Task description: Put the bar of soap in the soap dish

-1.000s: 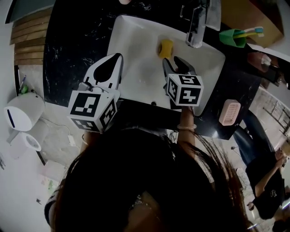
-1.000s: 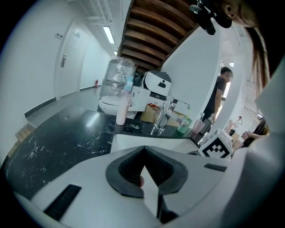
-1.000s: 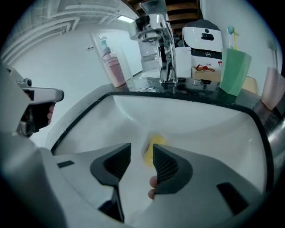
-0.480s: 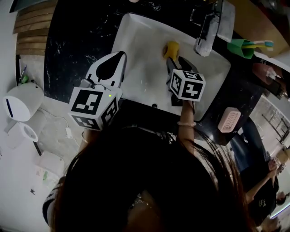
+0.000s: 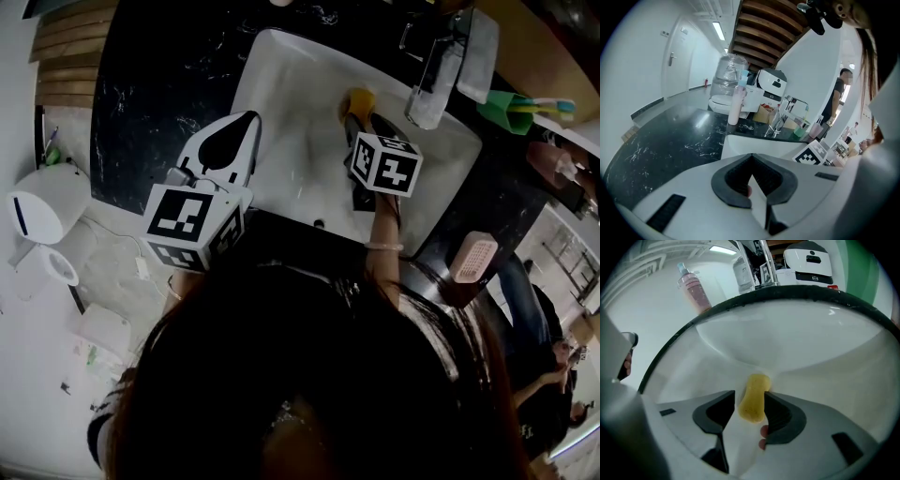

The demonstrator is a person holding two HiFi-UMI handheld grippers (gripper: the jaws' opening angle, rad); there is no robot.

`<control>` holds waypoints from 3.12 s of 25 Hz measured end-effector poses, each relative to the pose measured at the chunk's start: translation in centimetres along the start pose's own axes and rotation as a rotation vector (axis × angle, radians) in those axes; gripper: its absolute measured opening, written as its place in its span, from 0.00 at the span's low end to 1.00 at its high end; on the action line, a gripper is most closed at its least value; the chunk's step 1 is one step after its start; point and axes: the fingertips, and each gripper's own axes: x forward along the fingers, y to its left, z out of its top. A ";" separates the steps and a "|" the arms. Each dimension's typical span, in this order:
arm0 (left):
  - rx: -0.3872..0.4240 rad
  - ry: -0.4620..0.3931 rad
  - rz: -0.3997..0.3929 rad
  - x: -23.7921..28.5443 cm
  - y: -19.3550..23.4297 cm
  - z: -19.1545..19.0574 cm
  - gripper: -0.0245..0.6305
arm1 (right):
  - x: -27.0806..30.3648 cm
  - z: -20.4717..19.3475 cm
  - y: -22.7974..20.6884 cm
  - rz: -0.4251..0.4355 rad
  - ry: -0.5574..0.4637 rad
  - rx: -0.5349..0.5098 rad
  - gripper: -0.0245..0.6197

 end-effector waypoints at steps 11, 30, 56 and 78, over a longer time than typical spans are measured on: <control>-0.007 0.037 0.016 0.7 0.7 -0.7 0.03 | 2.4 0.1 -0.6 -0.034 0.043 0.004 0.34; -0.023 0.072 0.013 1.8 0.8 -1.0 0.03 | 4.8 -0.6 -1.7 -0.183 0.172 0.010 0.37; -0.032 0.066 0.000 0.2 1.4 -1.8 0.03 | 4.7 -0.3 -1.8 -0.187 0.126 -0.019 0.36; 0.082 0.048 -0.164 -2.7 -1.3 -2.1 0.03 | -2.6 -1.7 0.9 -0.188 0.057 -0.058 0.36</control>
